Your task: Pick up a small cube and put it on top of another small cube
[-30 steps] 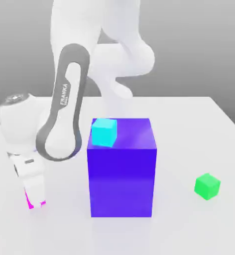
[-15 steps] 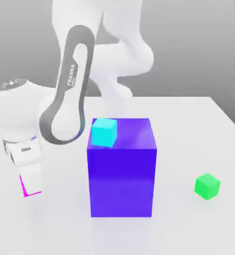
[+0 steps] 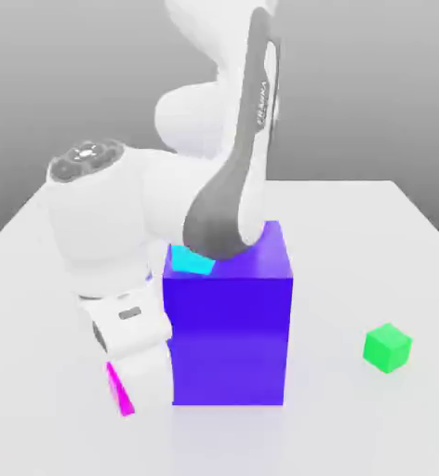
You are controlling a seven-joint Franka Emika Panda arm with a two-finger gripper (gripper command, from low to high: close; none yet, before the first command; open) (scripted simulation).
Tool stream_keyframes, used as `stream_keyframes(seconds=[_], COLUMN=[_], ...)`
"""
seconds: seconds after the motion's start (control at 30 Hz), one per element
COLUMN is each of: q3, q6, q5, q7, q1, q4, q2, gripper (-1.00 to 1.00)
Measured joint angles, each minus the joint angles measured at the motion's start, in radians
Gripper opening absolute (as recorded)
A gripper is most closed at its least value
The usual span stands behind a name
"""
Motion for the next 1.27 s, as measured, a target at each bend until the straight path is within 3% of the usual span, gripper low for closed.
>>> stream_keyframes(seconds=[0.27,0.57,0.63,0.67,1.03,1.27], q3=[0.119,0.246,0.270,0.273,0.316,0.340], q6=[-0.093,0.108,0.154,0.172,0.293,0.376], q5=[-0.109,-0.409,-0.510,-0.513,-0.161,-0.098], q7=[0.279,0.311,0.329,0.317,0.051,0.005], q1=[0.270,0.524,0.526,0.530,0.574,0.562], q4=[0.057,-0.236,-0.307,-0.324,-0.326,-0.321], q2=[-0.046,-0.311,-0.369,-0.375,-0.214,-0.126], gripper=[-1.00,-1.00,-1.00,-1.00,-1.00,-1.00])
